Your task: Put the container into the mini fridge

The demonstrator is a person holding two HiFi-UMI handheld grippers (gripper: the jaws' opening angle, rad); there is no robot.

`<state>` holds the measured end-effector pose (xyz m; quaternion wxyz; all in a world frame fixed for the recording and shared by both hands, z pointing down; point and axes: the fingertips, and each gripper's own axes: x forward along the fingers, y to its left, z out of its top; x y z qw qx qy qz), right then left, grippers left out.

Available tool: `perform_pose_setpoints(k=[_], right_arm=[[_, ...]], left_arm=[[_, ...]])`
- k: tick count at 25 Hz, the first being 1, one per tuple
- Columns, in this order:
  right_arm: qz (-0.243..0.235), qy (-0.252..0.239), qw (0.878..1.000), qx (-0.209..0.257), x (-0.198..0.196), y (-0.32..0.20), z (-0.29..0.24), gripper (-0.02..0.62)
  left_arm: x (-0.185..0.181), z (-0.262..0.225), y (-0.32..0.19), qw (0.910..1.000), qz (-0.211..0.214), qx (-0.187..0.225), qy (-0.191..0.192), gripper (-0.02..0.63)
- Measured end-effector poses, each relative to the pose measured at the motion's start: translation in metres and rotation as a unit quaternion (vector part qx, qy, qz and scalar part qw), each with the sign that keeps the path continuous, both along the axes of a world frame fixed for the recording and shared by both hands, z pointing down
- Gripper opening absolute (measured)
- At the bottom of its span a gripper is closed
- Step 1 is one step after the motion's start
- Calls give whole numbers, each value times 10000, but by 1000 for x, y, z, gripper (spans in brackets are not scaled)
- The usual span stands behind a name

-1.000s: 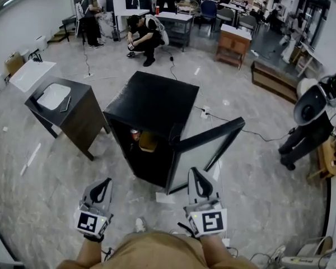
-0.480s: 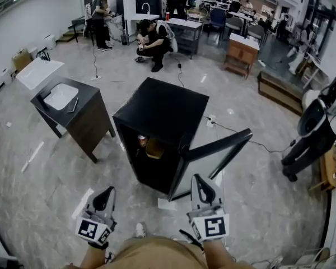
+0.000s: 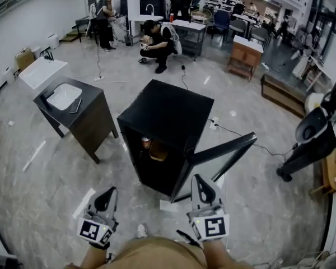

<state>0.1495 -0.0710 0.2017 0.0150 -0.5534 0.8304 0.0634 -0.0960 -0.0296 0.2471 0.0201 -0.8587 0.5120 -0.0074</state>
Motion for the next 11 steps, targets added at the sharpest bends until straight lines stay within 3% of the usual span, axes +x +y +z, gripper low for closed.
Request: perform_pose_setpoints(k=[11], right_arm=[[-59,21,10000,22,-8,5,-4,2]], left_arm=[[-3,-3,6,10000,44,-5,81,2]])
